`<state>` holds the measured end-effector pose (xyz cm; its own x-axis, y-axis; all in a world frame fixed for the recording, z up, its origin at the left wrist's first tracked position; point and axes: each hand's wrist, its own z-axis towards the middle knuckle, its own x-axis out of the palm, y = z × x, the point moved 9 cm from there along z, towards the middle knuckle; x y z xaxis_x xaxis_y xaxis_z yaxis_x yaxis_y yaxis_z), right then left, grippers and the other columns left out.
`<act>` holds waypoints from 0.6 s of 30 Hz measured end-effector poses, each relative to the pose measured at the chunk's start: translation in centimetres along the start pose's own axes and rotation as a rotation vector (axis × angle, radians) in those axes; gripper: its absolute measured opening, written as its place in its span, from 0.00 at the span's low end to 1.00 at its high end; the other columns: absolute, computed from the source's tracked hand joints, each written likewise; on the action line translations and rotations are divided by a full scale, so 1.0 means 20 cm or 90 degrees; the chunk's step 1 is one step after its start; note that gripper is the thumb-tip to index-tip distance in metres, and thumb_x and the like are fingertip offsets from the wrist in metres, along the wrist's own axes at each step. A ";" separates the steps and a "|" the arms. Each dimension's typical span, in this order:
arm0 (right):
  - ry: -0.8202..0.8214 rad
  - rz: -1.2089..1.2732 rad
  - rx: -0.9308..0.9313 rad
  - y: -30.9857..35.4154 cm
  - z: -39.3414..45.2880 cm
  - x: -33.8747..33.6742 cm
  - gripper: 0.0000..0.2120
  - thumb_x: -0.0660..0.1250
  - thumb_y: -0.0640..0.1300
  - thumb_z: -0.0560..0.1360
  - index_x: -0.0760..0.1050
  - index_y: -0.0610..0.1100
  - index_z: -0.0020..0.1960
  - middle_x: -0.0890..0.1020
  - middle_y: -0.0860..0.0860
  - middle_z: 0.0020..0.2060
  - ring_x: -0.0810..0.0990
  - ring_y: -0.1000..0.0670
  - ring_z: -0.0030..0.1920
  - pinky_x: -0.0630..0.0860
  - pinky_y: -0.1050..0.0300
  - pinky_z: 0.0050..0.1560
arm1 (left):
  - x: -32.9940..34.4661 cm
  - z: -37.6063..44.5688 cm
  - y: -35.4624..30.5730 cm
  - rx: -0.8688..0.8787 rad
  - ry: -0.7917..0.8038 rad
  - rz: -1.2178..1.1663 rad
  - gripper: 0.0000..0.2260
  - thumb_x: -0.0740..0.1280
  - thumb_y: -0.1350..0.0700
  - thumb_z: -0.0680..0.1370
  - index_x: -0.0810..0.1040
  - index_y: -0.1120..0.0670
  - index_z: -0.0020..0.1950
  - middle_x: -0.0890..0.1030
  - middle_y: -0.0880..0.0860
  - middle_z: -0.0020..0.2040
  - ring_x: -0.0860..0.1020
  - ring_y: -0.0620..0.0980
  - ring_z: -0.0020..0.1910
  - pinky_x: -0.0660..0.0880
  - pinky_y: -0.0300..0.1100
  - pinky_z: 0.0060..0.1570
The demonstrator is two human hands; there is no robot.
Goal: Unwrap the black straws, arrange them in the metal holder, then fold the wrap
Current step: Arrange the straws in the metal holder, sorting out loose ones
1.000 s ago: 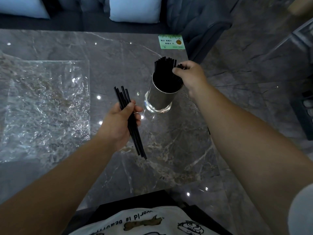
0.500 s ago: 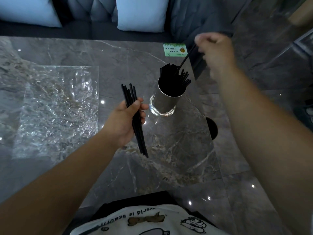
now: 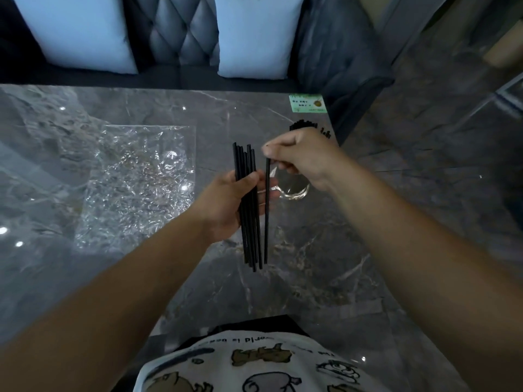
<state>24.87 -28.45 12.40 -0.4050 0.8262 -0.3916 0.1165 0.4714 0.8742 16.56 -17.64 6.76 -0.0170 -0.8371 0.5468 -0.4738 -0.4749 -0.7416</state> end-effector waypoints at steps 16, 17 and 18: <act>-0.029 0.484 0.281 -0.42 -0.50 0.53 0.24 0.53 0.60 0.80 0.76 0.42 0.59 0.83 0.45 0.49 0.81 0.47 0.48 0.77 0.50 0.51 | -0.23 -0.12 -0.13 0.145 -0.111 -0.199 0.05 0.59 0.61 0.82 0.73 0.57 0.49 0.83 0.54 0.41 0.82 0.50 0.42 0.79 0.44 0.45; 0.001 0.545 0.287 -0.43 -0.54 0.63 0.25 0.52 0.60 0.80 0.75 0.42 0.61 0.84 0.45 0.50 0.83 0.46 0.50 0.77 0.49 0.54 | -0.25 -0.12 -0.13 0.155 -0.137 -0.213 0.05 0.59 0.61 0.82 0.73 0.57 0.49 0.84 0.54 0.42 0.83 0.50 0.43 0.80 0.44 0.46; 0.010 0.598 0.272 -0.41 -0.56 0.70 0.24 0.52 0.59 0.80 0.75 0.42 0.61 0.84 0.44 0.49 0.84 0.47 0.50 0.79 0.50 0.54 | -0.26 -0.12 -0.13 0.164 -0.164 -0.223 0.05 0.59 0.60 0.83 0.73 0.57 0.49 0.85 0.53 0.42 0.83 0.50 0.44 0.80 0.44 0.46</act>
<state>7.99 -24.20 2.95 0.0044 0.9149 0.4037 0.7030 -0.2900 0.6494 15.73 -11.36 6.67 0.3374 -0.6402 0.6901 -0.1795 -0.7634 -0.6205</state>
